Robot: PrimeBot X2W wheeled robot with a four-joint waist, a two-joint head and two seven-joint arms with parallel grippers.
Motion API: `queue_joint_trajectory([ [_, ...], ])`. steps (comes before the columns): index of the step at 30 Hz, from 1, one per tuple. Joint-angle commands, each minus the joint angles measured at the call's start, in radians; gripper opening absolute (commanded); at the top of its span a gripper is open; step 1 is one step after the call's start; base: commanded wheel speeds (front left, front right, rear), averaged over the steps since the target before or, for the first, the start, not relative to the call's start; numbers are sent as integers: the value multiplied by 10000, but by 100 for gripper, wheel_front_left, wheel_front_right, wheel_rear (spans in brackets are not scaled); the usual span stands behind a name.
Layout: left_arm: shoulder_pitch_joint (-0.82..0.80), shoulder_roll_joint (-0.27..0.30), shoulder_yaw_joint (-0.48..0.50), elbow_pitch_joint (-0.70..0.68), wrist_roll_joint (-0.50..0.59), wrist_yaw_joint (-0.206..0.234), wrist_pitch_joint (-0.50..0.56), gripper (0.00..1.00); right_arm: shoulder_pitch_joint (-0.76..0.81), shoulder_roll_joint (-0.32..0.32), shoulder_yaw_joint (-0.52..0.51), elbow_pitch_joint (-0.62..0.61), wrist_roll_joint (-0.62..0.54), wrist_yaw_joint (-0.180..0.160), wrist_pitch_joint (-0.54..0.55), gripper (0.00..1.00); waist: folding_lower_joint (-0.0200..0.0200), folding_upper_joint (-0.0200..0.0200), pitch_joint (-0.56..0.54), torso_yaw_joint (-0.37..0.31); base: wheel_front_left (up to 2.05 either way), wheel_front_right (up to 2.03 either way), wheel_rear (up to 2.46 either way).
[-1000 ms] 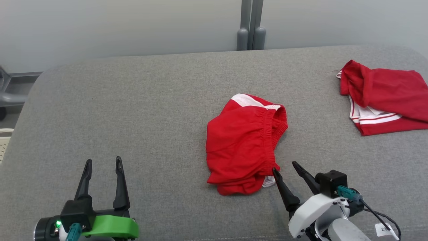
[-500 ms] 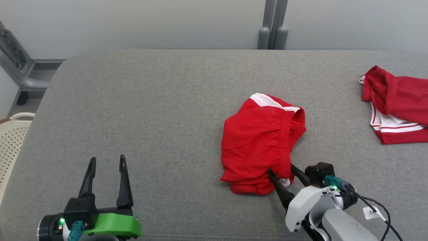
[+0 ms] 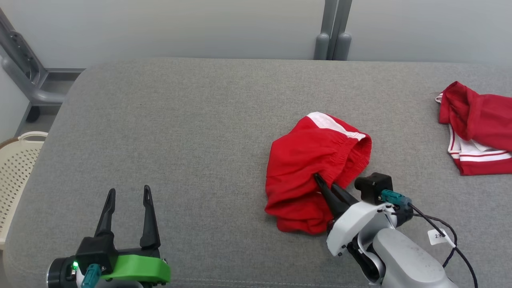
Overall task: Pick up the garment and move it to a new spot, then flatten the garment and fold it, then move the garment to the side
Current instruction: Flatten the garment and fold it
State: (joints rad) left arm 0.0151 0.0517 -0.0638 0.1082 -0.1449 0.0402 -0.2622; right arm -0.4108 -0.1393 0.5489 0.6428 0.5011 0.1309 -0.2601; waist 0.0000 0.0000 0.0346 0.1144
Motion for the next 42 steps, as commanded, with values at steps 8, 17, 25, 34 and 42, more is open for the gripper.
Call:
queue_joint_trajectory([
  [8,114,-13,-92,61,-114,56,-23,100,-236,8,-71,-2076,693,-2,-64,0,0,0,-290,-118,0,0,0],
  [17,187,-14,-198,71,-157,93,-23,100,-213,-172,-909,-2538,631,-4,-66,0,0,0,-460,-87,0,0,0],
  [25,112,-11,-357,132,-177,45,-23,100,-1114,-696,-1313,-497,687,-2,165,0,0,0,-446,-11,0,0,0],
  [34,-114,-11,-921,242,-289,44,-23,100,-2896,-823,-682,2008,877,-2,229,0,0,0,-304,405,0,0,0],
  [42,-451,-12,-1847,337,-478,88,-23,100,-4015,-993,-328,4055,1003,-4,130,0,0,0,106,1206,0,0,0],
])
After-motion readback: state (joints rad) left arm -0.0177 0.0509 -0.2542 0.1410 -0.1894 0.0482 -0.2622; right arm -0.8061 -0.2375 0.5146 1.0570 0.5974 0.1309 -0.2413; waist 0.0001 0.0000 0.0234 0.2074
